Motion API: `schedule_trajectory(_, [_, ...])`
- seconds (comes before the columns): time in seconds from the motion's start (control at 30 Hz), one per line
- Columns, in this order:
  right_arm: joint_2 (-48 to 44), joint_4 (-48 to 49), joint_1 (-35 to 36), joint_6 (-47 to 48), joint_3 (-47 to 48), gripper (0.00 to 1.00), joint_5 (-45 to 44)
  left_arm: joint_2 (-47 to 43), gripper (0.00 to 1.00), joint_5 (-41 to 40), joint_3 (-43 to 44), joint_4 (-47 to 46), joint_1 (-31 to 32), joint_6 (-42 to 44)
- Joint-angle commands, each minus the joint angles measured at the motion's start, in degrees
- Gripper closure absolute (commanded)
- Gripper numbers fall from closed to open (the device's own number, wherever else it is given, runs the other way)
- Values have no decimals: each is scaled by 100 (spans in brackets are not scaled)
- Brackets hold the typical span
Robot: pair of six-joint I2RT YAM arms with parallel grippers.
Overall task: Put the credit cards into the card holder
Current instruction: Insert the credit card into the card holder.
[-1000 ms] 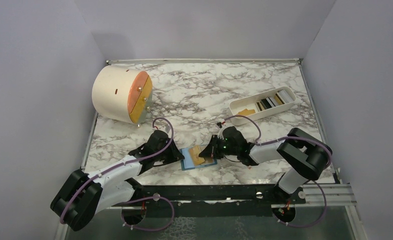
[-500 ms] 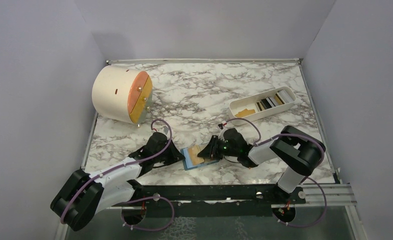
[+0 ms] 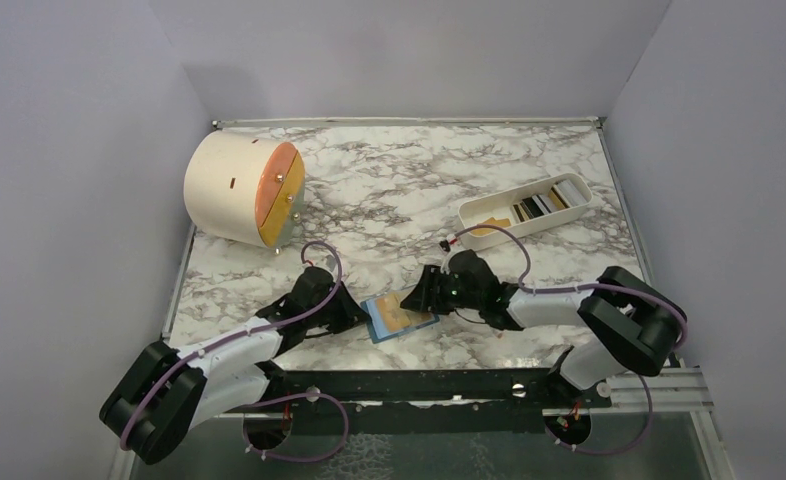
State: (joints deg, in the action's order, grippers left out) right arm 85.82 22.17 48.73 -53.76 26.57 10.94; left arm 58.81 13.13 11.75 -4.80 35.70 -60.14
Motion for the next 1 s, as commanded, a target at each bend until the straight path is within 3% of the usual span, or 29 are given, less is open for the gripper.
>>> schedule_trajectory(0.0, [233, -155, 13, 230, 167, 56, -32, 16, 87, 162, -86, 11, 19, -33])
schedule_trajectory(0.33, [554, 335, 173, 102, 230, 77, 293, 227, 87, 41, 235, 297, 22, 227])
schedule_trajectory(0.5, [659, 551, 287, -61, 174, 82, 358, 297, 87, -20, 538, 532, 8, 419])
schedule_trajectory(0.73, [423, 202, 339, 113, 205, 79, 238, 311, 85, -220, 801, 1102, -65, 721])
schedule_trajectory(0.83, [54, -576, 339, 434, 421, 71, -4, 100, 77, -279, 975, 1333, -116, 793])
schedule_trajectory(0.97, [-382, -1417, 338, 875, 629, 62, -529, -153, 62, 34, 933, 943, -116, 609])
